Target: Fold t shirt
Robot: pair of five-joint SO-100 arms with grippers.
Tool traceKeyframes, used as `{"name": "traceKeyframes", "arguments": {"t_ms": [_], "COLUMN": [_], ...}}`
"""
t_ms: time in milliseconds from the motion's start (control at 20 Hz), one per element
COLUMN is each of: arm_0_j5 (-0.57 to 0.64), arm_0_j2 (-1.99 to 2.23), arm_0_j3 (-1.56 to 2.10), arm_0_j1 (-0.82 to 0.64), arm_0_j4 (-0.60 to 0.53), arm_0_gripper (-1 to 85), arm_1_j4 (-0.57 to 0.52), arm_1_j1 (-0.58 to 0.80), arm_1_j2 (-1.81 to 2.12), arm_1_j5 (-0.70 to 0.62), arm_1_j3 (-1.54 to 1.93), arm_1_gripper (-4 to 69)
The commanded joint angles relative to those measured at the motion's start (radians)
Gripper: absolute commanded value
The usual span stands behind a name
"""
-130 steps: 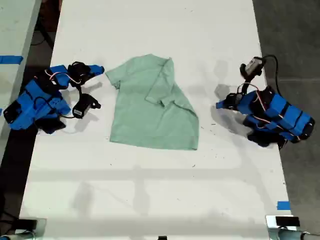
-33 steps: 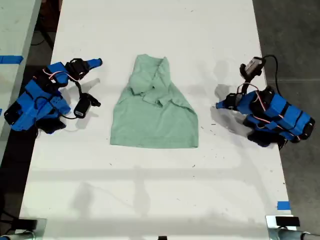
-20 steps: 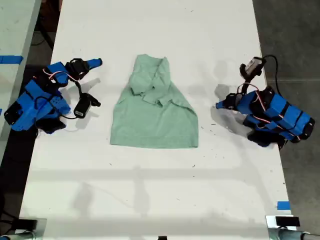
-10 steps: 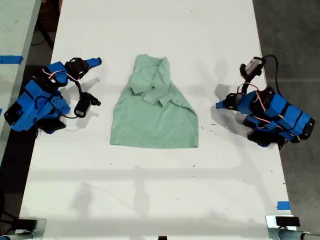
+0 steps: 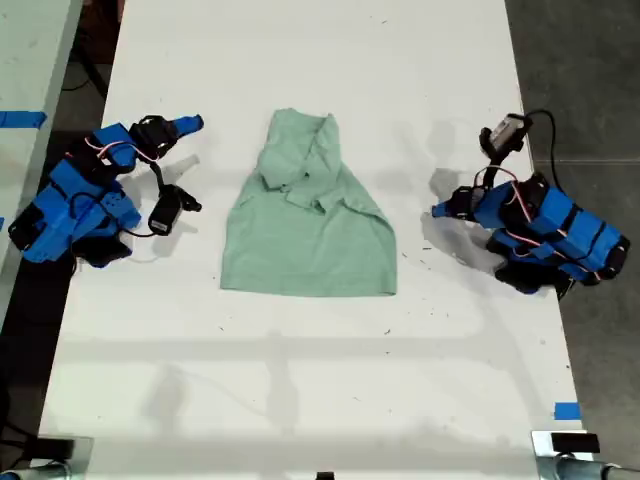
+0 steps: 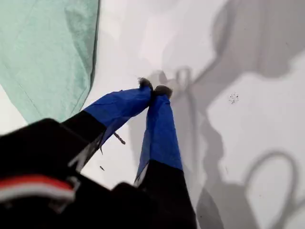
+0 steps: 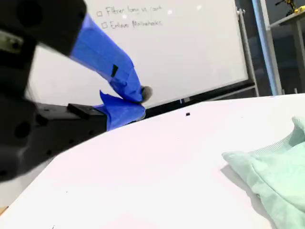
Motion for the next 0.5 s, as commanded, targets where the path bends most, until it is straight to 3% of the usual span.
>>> {"name": "traceKeyframes", "arguments": {"t_ms": [0,450], "arm_0_j5": [-0.020,-0.018], "arm_0_j2": [0.009,0.009], "arm_0_j3": [0.040,0.040], "arm_0_j1": [-0.009,-0.003], "arm_0_j4": [-0.002,0.000], "arm_0_gripper": [-0.2,-0.2], "arm_1_j4": [0.003,0.003], "arm_1_j1": [0.012,0.018], "arm_1_j2": [0.014,0.014], "arm_1_j5": [-0.008,-0.009], "arm_1_j3": [0.044,0.044], "arm_1_gripper": [1.9,1.9]}}
